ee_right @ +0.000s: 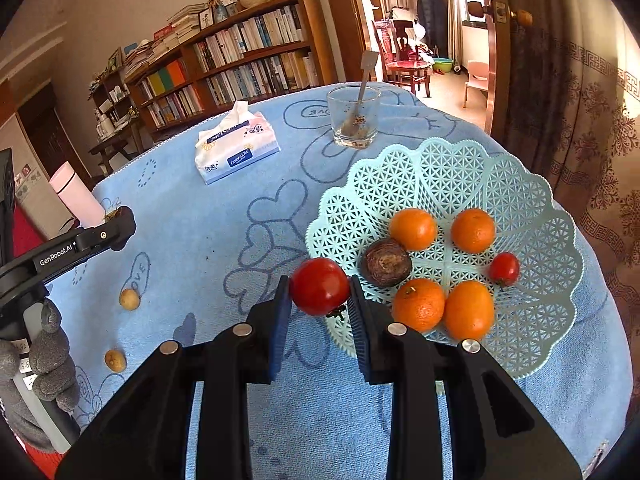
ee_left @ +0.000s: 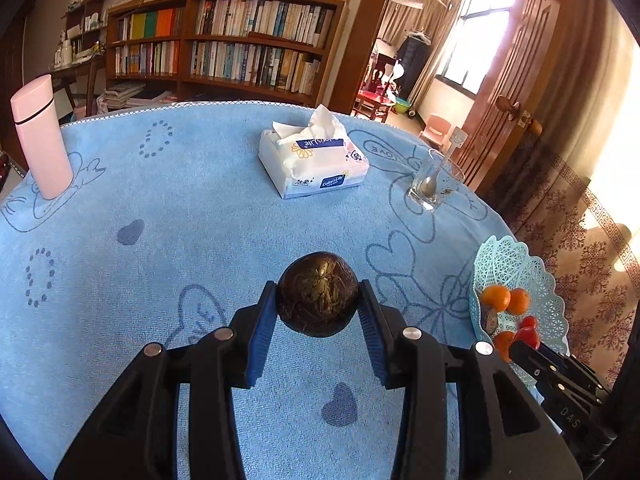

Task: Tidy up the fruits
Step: 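Carry the red tomato into the green basket and open the right tool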

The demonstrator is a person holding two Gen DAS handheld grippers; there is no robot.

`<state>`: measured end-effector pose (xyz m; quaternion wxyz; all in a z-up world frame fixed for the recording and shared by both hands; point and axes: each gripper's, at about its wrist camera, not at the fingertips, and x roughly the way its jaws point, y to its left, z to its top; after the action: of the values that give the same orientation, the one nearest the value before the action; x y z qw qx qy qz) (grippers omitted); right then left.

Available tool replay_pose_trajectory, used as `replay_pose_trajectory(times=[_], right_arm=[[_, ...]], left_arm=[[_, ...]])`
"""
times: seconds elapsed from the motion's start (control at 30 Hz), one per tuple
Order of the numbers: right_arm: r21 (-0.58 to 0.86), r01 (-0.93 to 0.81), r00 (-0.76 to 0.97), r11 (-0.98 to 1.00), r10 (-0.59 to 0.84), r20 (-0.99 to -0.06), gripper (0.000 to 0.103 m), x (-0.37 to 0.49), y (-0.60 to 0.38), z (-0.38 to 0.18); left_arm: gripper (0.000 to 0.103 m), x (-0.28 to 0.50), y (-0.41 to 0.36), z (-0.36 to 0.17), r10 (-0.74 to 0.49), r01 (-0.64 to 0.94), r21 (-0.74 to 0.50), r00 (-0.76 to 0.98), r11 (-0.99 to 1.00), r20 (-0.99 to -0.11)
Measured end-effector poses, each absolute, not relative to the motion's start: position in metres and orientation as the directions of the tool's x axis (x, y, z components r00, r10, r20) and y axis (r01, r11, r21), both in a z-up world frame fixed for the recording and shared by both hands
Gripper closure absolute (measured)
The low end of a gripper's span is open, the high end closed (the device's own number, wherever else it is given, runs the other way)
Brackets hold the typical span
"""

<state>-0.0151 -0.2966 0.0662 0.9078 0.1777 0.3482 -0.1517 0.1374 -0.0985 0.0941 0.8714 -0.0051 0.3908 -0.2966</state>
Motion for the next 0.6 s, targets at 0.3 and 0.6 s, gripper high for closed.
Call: replay_pose_trajectory(times=[0.3, 0.6], right_arm=[[0.223, 0.491, 0.689, 0.842, -0.218, -0.692, 0.074, -0.042, -0.333, 0.063], [0.232, 0.524, 0.676, 0.819, -0.235, -0.698, 0.074, -0.051, -0.348, 0.056]], left_arm=[[0.062, 0.124, -0.118, 0.09, -0.522, 0.554, -0.206, 0.505, 0.807, -0.687], [0.062, 0.112, -0.132, 0.085, -0.522, 0.586, -0.177, 0.495, 0.791, -0.694]])
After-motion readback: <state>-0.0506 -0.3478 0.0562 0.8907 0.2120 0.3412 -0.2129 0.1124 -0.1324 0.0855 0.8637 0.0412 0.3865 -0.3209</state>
